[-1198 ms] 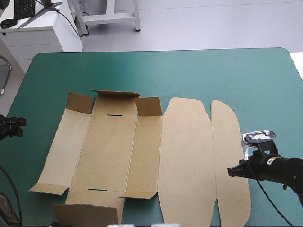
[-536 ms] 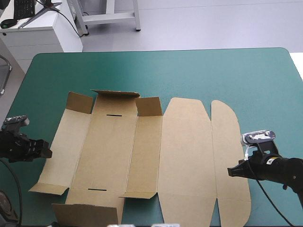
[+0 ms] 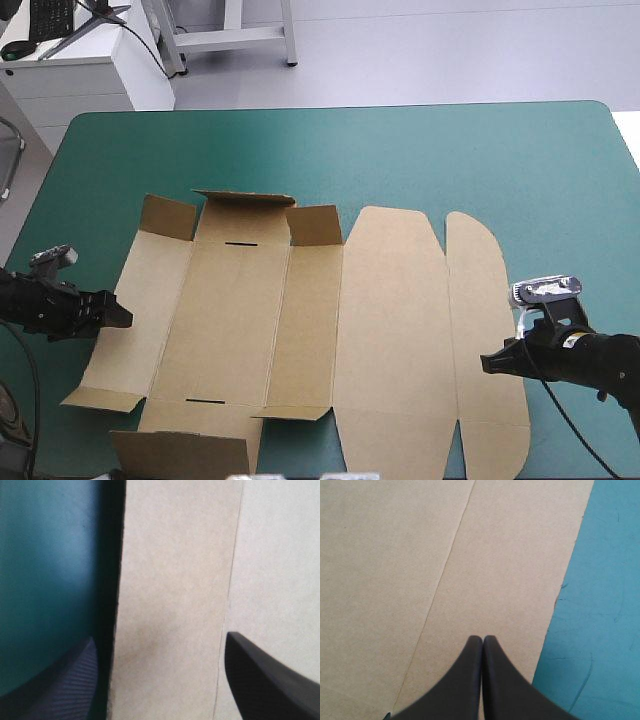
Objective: Fold the box
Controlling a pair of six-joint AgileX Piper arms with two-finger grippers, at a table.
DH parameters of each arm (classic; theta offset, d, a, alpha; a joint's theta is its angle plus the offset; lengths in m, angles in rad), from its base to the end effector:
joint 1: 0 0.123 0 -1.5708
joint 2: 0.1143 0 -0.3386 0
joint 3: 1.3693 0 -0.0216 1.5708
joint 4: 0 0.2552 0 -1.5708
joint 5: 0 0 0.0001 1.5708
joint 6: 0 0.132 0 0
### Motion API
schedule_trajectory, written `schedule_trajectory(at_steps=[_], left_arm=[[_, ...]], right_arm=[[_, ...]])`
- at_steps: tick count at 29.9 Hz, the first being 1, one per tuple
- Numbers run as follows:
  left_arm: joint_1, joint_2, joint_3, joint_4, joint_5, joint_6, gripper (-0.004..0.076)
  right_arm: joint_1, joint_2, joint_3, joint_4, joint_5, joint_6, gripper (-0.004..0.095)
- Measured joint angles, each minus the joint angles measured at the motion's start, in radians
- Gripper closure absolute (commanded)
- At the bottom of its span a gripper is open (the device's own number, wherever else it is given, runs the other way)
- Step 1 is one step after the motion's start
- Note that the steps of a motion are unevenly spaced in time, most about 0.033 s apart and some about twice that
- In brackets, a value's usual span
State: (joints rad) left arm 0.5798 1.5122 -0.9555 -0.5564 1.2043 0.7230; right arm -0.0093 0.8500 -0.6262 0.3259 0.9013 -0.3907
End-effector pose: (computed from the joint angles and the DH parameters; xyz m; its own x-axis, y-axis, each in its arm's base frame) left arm 0.2456 0.0830 0.2502 -0.9709 -0.1339 -0.1984 -0.0303 0.8910 -0.4531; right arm 0.1308 0.0319 0.2795 -0.8105 -0.1695 -0.5606 -0.2772 0.9543 0.1121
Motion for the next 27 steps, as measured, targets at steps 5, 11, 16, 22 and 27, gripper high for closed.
schedule_trajectory(at_steps=[5,11,16,22,27], left_arm=[[0.000,0.000,0.043,-0.027,-0.003,0.012,0.0214],[0.000,0.000,0.101,-0.027,-0.007,0.043,0.0214],[0.000,0.000,0.105,-0.072,-0.007,0.047,0.0214],[-0.052,0.000,0.105,-0.071,-0.009,0.050,0.0214],[-0.109,0.000,0.105,-0.063,-0.008,0.066,0.0255]], right_arm=[[0.000,0.000,0.000,0.000,-0.003,0.000,0.0928],[0.000,0.000,0.000,0.000,-0.007,0.000,0.0928],[0.000,0.000,0.000,0.000,-0.007,0.000,0.0928],[0.000,0.000,0.000,0.000,-0.007,0.000,0.0928],[0.000,0.000,0.000,0.000,-0.007,0.000,0.0928]])
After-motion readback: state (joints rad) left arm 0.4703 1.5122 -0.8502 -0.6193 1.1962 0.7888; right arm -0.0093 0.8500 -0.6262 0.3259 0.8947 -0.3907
